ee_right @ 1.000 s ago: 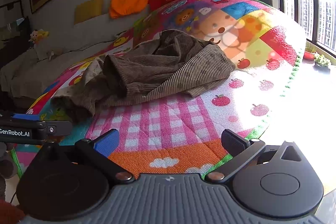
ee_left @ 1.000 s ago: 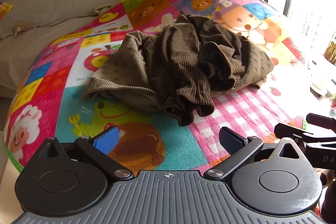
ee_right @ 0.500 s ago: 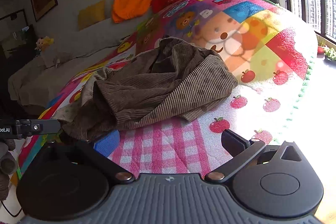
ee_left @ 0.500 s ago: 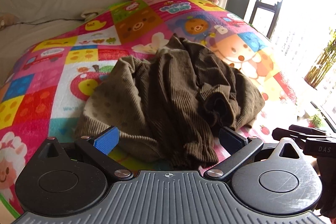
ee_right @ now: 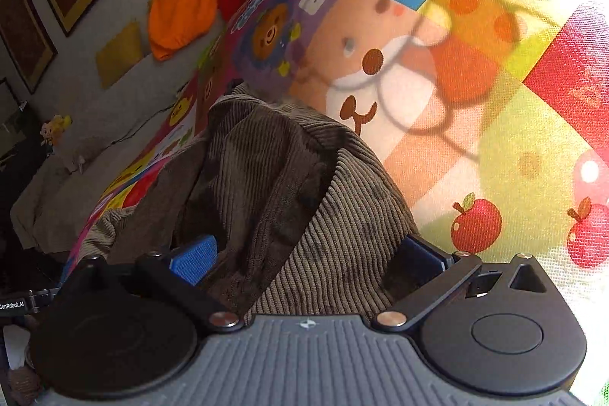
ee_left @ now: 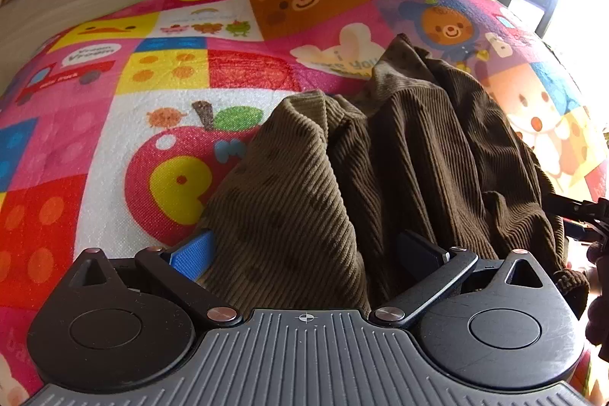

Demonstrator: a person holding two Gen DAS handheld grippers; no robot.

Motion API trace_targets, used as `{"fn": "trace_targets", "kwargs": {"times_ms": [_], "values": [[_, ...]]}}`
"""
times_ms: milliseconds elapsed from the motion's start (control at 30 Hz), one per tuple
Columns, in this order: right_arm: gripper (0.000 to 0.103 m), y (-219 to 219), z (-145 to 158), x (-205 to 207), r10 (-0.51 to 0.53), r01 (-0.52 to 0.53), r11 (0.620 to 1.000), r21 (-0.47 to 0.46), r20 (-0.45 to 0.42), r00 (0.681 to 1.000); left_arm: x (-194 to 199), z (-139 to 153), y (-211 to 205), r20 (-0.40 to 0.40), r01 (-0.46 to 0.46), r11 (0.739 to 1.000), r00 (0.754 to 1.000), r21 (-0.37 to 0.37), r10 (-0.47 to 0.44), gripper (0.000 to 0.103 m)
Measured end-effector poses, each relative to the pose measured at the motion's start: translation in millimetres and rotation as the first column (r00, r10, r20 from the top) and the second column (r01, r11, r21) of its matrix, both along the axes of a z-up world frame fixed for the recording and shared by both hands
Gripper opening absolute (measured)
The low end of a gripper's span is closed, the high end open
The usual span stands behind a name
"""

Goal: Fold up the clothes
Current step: 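Lower both grippers onto the brown garment and close on its fabric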

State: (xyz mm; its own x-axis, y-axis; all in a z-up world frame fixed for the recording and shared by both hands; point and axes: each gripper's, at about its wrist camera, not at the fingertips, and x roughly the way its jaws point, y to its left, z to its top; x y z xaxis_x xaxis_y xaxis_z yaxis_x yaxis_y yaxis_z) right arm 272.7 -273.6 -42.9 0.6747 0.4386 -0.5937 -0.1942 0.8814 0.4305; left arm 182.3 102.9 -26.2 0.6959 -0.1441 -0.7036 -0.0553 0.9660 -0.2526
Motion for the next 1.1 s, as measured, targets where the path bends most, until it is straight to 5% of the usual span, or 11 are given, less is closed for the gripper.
{"fn": "trace_targets", "kwargs": {"times_ms": [167, 300, 400, 533, 700, 900, 1000, 1100], "values": [[0.103, -6.0, -2.7, 1.0, -0.019, 0.021, 0.997, 0.079, -0.027, 0.999, -3.6, -2.7, -2.2, 0.014, 0.027, 0.999, 1.0, 0.02, -0.028, 0.103], [0.103, 7.9, 3.5, -2.3, 0.097, -0.097, 0.994, -0.043, 0.001, 0.995, -1.6, 1.3, -5.8, 0.015, 0.064, 0.997, 0.998, 0.052, -0.065, 0.103], [0.103, 13.6, 15.6, -18.0, 0.148, -0.137, 0.984, -0.112, 0.102, 0.984, -7.2, 14.3, -0.9, 0.096, 0.084, 0.996, 0.992, 0.018, -0.085, 0.103], [0.102, 14.6, 34.6, -19.0, 0.114, -0.062, 0.974, -0.216, 0.233, 0.966, 7.3, 24.8, -7.5, 0.115, 0.114, 0.99, 0.986, 0.08, -0.123, 0.103], [0.083, 5.8, 16.6, 10.8, 0.042, -0.011, 0.977, -0.214, 0.139, 0.989, 26.0, 5.3, -8.0, 0.042, 0.088, 0.991, 0.995, 0.1, -0.092, 0.099], [0.07, 7.8, 1.3, 12.9, 0.102, -0.097, 0.993, -0.073, 0.065, 0.993, 17.8, -1.3, -20.1, 0.07, 0.099, 0.985, 0.992, 0.141, -0.109, 0.086], [0.048, 17.9, 2.3, 4.7, 0.131, -0.124, 0.988, -0.095, 0.066, 0.989, 12.8, -2.2, -31.6, 0.07, 0.111, 0.982, 0.99, 0.153, -0.123, 0.068], [0.03, 20.2, 4.7, -3.9, 0.14, -0.136, 0.987, -0.08, 0.049, 0.989, 2.5, 0.8, -40.5, 0.072, 0.122, 0.982, 0.988, 0.148, -0.133, 0.039]]}}
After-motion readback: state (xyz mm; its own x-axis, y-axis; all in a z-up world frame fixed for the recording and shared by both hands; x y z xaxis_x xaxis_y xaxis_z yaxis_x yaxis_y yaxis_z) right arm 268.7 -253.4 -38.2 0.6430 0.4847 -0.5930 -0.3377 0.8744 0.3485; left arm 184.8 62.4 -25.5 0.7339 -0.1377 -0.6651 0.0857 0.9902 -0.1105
